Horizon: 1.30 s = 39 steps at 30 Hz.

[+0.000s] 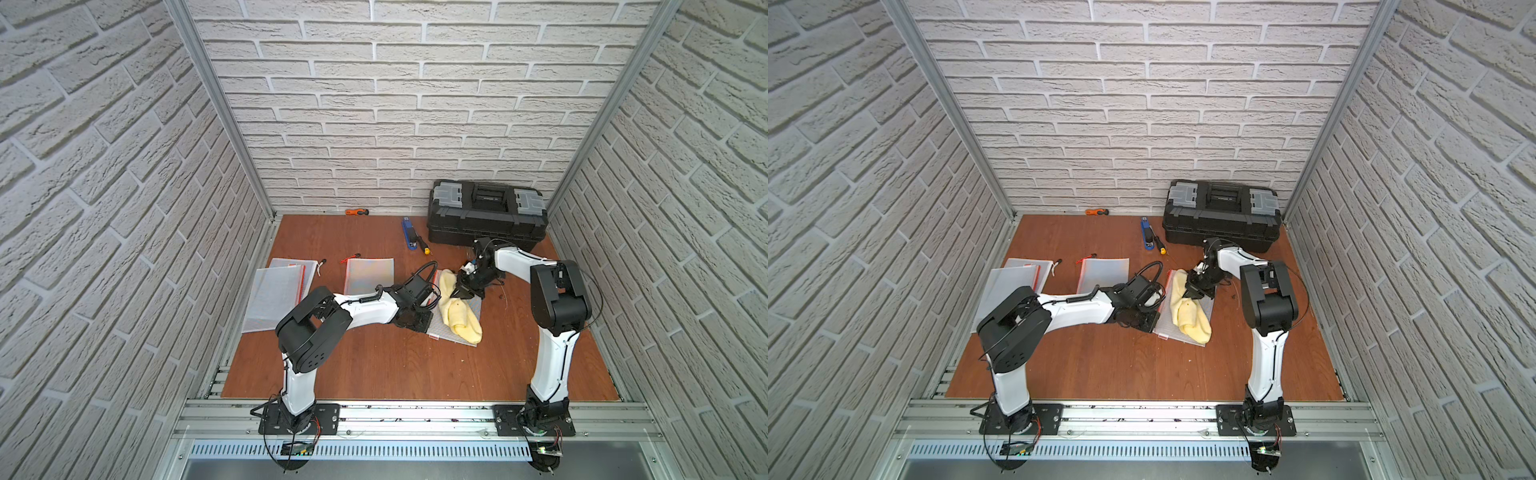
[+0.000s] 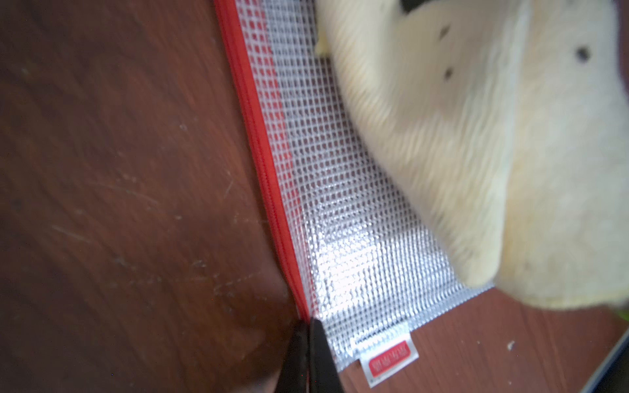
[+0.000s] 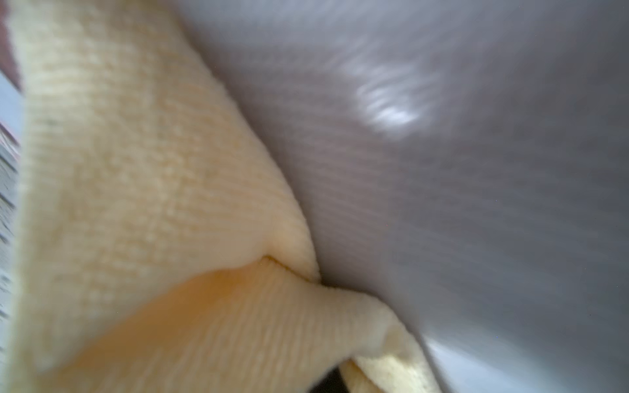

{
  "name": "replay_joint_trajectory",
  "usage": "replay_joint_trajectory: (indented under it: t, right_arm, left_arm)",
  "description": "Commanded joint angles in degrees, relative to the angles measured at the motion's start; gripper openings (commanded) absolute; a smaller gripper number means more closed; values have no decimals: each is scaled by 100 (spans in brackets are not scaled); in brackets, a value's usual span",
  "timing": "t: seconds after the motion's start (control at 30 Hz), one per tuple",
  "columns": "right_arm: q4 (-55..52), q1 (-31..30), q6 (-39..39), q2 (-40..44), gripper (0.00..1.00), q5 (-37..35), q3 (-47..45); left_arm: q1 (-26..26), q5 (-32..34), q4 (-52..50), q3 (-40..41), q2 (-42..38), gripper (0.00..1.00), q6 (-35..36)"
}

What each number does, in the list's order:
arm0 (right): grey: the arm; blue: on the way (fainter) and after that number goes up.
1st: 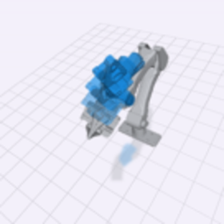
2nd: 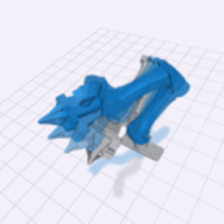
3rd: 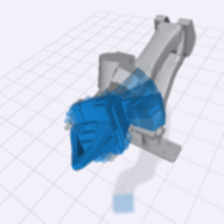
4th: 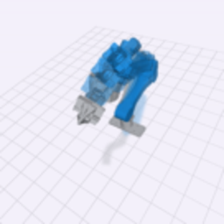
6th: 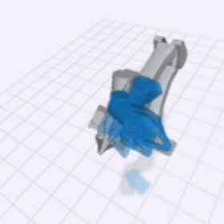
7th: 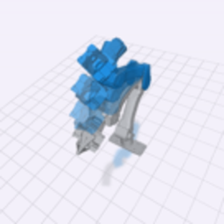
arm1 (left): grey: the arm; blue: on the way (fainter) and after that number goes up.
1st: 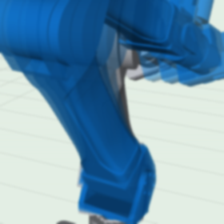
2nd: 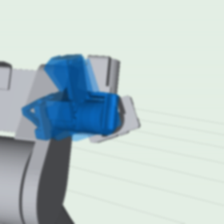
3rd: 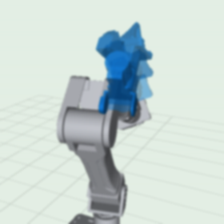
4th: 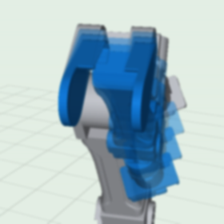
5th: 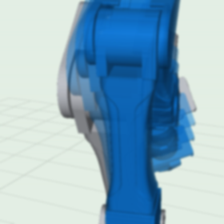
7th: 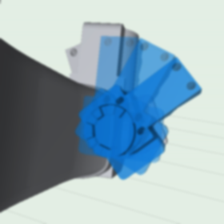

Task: Wipe the document bag
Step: Wipe the dirt from the document bag.

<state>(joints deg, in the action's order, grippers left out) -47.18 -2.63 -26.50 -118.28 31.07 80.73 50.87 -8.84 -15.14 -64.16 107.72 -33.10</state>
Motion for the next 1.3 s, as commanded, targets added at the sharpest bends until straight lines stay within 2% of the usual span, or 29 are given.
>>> replay_joint_trajectory:
  t: [0.0,0.1,0.23,0.37,0.5,0.63,0.83,1.1,1.27]
  right_arm:
    - [-333,490,331,-97,2,-518,180]
    - [-489,589,435,-113,2,-675,262]
    - [-382,325,308,155,2,-644,43]
    - [-139,-448,25,627,2,-663,-414]
    - [591,-1242,-596,895,2,-346,-1120]
    - [956,-1626,-851,916,2,-254,-1511]
    - [742,-1136,-648,980,2,-491,-1578]
    - [-62,256,162,1452,2,-868,-1536]
    - [-188,413,251,1611,2,-901,-1551]
  left_arm:
    - [28,222,-711,220,159,0,60]
    - [26,233,-731,236,140,0,45]
    - [21,242,-734,229,126,0,47]
    - [28,234,-772,143,196,0,65]
    - [21,225,-782,106,231,0,56]
    - [28,216,-798,146,199,0,54]
    - [22,251,-798,217,138,0,41]
    - [23,251,-726,297,91,0,-3]
    - [22,240,-721,282,112,0,14]
